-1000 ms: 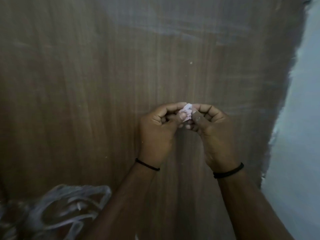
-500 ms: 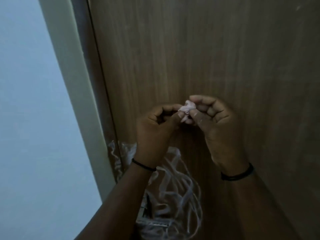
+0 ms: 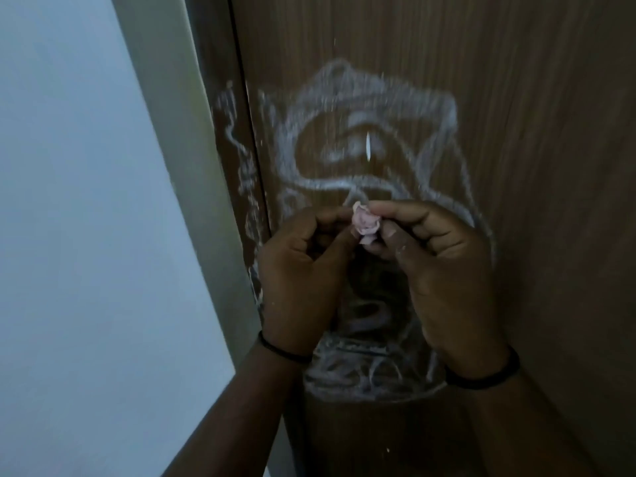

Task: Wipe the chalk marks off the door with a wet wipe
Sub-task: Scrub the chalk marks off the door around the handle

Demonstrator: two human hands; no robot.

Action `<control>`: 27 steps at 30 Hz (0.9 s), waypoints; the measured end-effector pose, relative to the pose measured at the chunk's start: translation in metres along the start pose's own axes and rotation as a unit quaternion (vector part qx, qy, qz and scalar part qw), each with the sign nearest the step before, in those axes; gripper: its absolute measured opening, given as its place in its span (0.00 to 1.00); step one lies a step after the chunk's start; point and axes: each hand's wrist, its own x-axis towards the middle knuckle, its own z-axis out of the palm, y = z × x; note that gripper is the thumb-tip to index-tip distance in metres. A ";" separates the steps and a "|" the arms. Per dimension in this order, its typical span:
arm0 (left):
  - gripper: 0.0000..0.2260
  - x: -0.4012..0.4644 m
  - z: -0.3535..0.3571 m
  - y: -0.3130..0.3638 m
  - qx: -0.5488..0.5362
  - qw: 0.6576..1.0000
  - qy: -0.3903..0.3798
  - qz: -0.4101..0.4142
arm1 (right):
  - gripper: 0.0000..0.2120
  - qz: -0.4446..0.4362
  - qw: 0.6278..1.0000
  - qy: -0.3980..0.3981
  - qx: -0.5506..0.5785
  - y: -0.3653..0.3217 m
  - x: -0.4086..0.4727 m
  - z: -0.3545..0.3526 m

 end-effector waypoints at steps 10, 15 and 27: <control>0.04 -0.106 -0.066 -0.013 -0.021 0.999 0.047 -0.018 | 0.06 -0.042 0.993 0.059 -0.088 0.033 -0.107 0.052; 0.04 -0.116 -0.090 0.015 -0.138 0.981 0.073 -0.112 | 0.08 -0.043 0.995 0.078 -0.048 0.007 -0.121 0.076; 0.04 -0.119 -0.096 0.030 -0.086 0.987 0.051 -0.128 | 0.06 0.025 0.998 0.053 -0.039 -0.027 -0.125 0.080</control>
